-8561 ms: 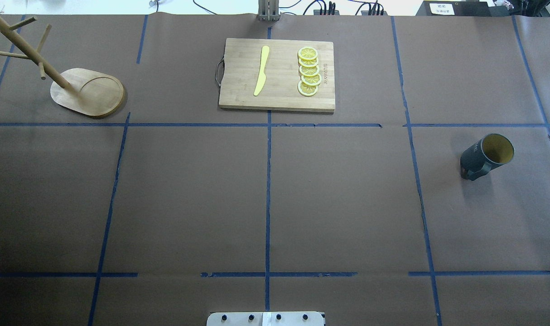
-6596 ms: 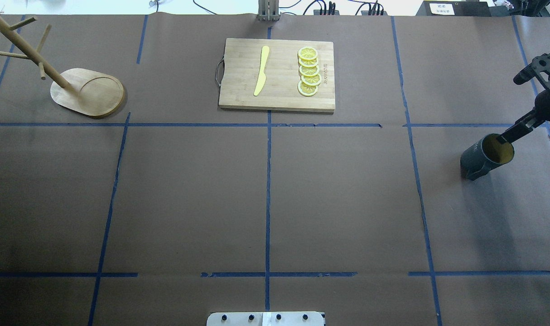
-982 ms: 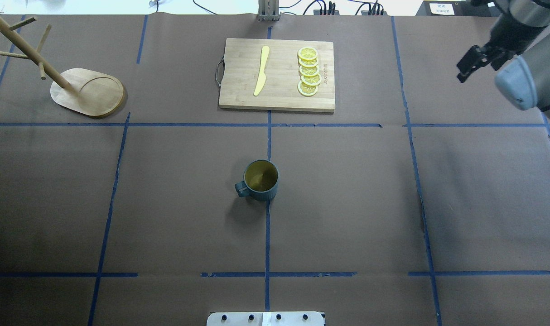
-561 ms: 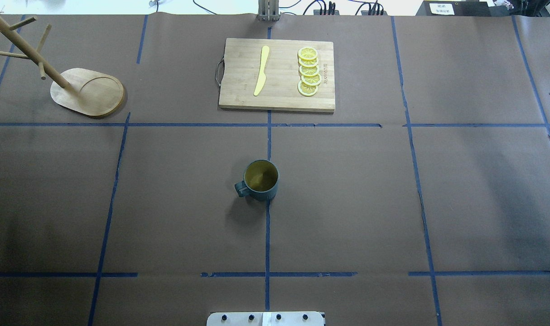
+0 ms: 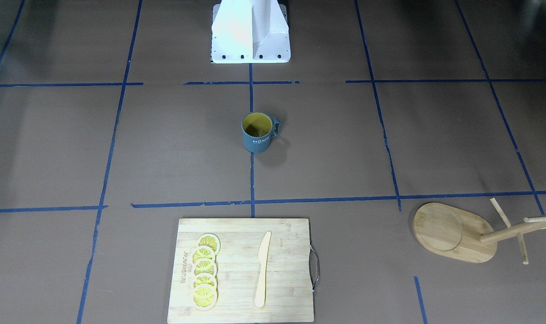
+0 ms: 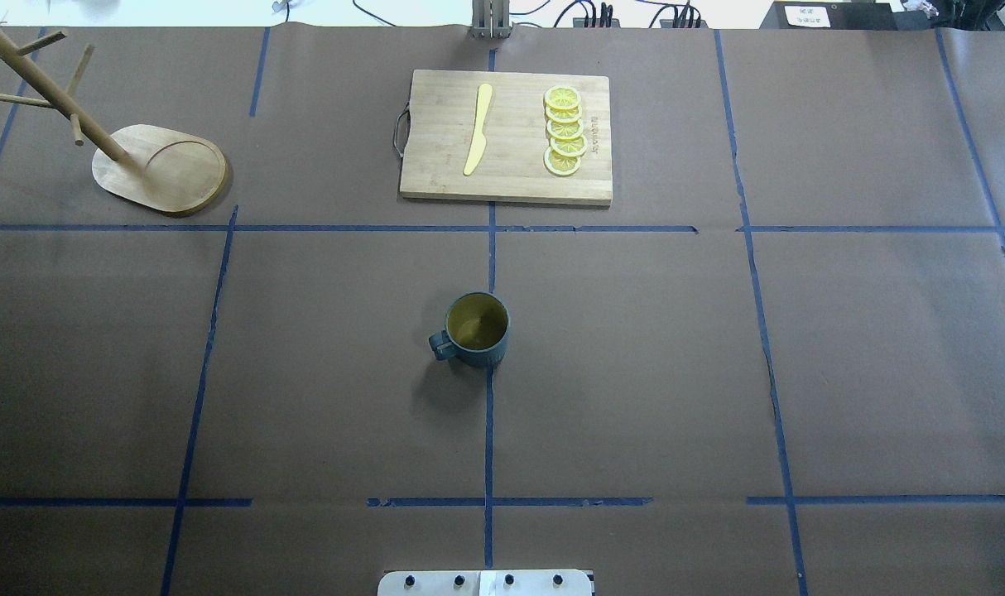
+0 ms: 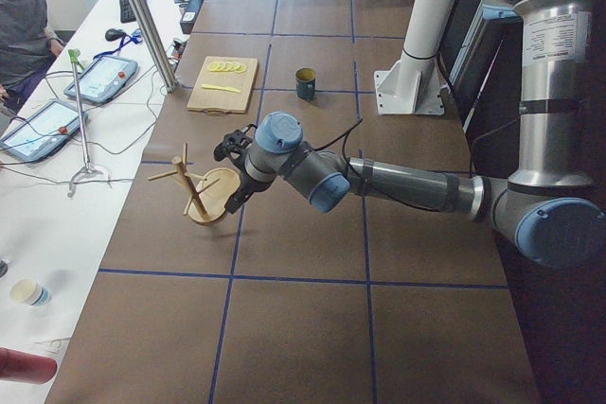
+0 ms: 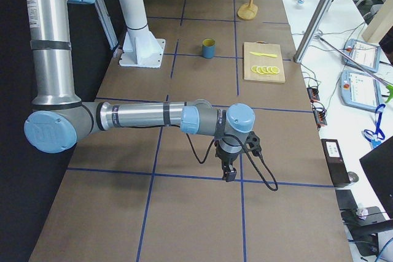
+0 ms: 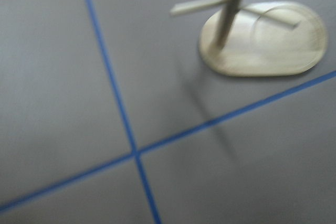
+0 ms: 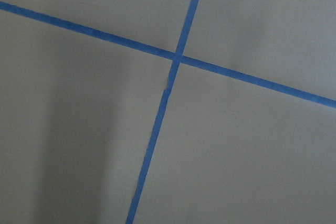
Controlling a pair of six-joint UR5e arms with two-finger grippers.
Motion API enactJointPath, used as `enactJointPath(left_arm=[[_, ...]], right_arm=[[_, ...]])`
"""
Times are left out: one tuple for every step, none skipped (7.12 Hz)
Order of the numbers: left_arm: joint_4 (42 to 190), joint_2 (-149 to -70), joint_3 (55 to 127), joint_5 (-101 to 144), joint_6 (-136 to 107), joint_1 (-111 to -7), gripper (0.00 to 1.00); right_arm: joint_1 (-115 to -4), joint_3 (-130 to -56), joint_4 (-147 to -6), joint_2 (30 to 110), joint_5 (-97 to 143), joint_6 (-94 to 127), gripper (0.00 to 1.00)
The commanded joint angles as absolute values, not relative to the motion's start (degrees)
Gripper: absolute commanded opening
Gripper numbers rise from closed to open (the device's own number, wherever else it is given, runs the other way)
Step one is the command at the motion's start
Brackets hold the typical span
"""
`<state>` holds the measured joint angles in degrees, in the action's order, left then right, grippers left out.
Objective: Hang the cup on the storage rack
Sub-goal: 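Move the left arm out toward the mug, then lower the left gripper onto the mug's rim and grasp it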
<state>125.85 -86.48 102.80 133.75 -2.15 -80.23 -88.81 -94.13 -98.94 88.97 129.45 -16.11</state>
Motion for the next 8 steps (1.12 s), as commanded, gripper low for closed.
enactJointPath(left_arm=[[141.07, -88.50, 103.01, 134.12, -15.11, -68.44, 1.00], [149.85, -89.64, 102.31, 131.08, -17.38, -63.16, 1.00], [150.90, -92.35, 101.96, 124.26, -19.14, -58.49, 1.00], [151.00, -96.03, 100.47, 121.58, -18.90, -54.18, 1.00], [151.17, -99.46, 98.63, 121.20, -19.16, -51.53, 1.00], [152.65, -101.67, 98.09, 120.33, -18.99, -48.02, 1.00], [155.36, -104.13, 96.08, 114.67, -18.90, -43.12, 1.00], [157.74, -105.98, 94.32, 108.17, -18.81, -37.24, 1.00]], right_arm=[[-89.03, -95.45, -98.70, 89.30, 129.37, -12.22, 1.00], [-89.03, -96.15, -98.70, 89.38, 129.37, -12.22, 1.00], [-89.03, -96.33, -98.61, 89.38, 129.37, -12.22, 1.00], [-88.95, -96.42, -98.61, 89.21, 129.37, -12.22, 1.00], [-88.95, -96.42, -98.61, 88.95, 129.46, -12.13, 1.00], [-88.95, -96.42, -98.61, 88.77, 129.46, -12.13, 1.00], [-88.95, -96.50, -98.61, 88.68, 129.55, -12.13, 1.00], [-88.95, -96.42, -98.61, 88.68, 129.55, -12.13, 1.00]])
